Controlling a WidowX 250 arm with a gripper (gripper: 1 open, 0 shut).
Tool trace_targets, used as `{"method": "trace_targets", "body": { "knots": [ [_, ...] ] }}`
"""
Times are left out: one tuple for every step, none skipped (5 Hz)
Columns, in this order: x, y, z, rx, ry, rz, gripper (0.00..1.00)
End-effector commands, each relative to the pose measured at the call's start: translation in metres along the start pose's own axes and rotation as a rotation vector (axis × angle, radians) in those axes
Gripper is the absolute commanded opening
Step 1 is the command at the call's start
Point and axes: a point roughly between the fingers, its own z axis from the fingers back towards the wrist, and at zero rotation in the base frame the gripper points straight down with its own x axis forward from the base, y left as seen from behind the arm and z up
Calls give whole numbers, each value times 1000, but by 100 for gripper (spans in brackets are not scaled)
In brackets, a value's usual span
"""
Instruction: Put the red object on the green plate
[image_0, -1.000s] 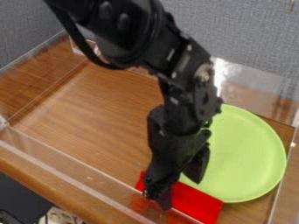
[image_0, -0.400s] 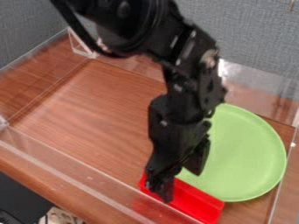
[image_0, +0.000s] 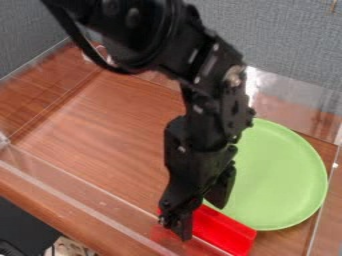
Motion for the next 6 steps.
{"method": "trace_targets", "body": {
  "knots": [
    [6,-3,4,-34,2,16,100],
    [22,-1,15,-27,5,-59,100],
    [28,-1,26,-24,13,-144,100],
    [20,-3,22,-16,11,-150,100],
    [13,-6,12,2,0,-145,100],
    [8,-7,0,24,-10,-143,100]
  ]
}}
